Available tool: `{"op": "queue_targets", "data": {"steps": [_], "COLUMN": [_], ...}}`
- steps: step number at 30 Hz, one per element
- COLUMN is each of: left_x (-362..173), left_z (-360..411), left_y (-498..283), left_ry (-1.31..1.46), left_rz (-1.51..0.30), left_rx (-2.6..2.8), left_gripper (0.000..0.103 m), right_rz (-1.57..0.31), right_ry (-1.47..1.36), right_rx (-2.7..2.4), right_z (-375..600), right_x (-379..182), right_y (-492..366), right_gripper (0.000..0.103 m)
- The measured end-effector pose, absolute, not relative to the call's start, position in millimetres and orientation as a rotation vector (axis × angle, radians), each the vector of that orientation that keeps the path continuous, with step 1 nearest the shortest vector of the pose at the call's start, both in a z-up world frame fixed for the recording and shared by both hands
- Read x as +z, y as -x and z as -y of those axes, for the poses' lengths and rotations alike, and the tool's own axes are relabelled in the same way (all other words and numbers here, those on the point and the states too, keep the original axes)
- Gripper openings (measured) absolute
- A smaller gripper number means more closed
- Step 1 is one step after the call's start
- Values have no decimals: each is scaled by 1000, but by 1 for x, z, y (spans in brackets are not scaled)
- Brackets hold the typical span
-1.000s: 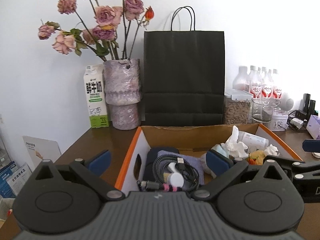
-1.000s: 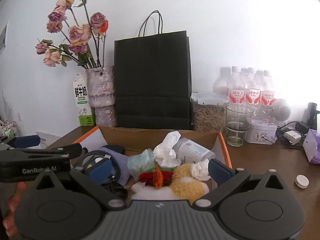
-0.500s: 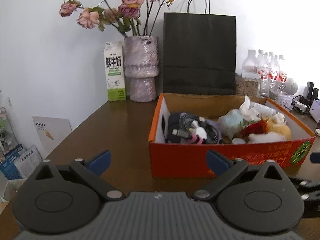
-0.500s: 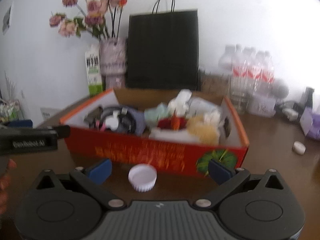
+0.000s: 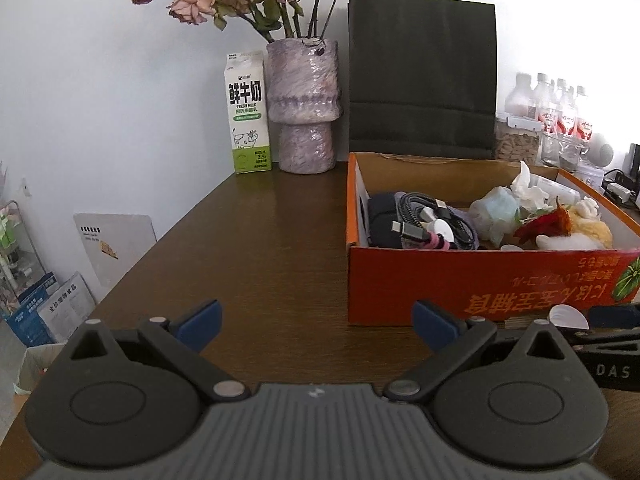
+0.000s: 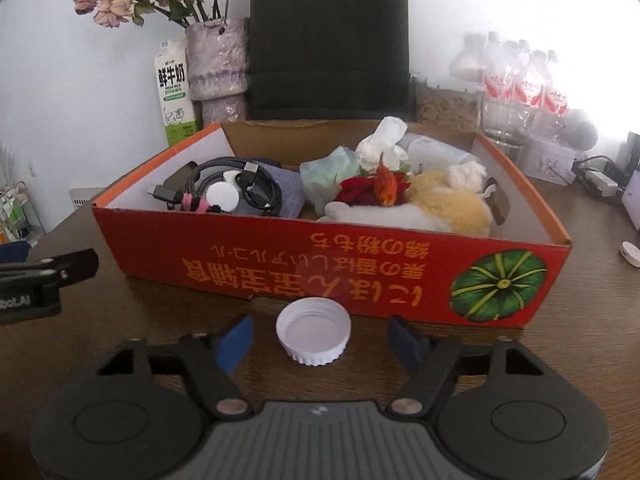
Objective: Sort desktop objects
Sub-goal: 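Grasp the white bottle cap on the table with the right tool, then carry the white bottle cap with the right tool into the box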
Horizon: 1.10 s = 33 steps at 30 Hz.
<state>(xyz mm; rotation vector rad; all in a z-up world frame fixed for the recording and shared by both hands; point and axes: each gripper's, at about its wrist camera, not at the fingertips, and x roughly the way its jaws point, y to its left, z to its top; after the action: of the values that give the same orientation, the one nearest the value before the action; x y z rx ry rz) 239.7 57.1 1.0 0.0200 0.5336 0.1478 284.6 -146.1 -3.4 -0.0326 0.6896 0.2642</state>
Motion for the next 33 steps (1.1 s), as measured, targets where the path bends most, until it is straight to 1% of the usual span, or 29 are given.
{"op": "queue_targets", "data": {"steps": [1,2,3,4,14,21,27,33], "left_x": [1,1,0,0,3,30,57,71], "left_z": [-58,-58,-58,-58,-56,-44,-22,0], "left_y": [-240,-240,-240,-240,-235,-225,-233,-255], "left_ry": [-20,-20,-21,-22,-14,-14,-7,-8], "left_rz": [-535,-536,-536,-536,-509,-446,-390,-363], "left_rx": [149,149,148,146,125,114,90,75], "left_gripper": [103,103,103,103,103,103,103,103], "right_rz": [-696,-693,-690,-687,-634,-543,-465,-427], "right_ry": [35,42,55,57,49,27,20,5], "right_rx": [266,262,257,258,293,309,299,284], "right_z": [145,143,142,142,145,164,180,190], "right_x": [-4,-5,-5,-4,10,42,75,88], "right_y": [-285,-285,-283,-282,-260,-245,-256,-279], "right_gripper": [55,51,42,39,39,39,39,39]}}
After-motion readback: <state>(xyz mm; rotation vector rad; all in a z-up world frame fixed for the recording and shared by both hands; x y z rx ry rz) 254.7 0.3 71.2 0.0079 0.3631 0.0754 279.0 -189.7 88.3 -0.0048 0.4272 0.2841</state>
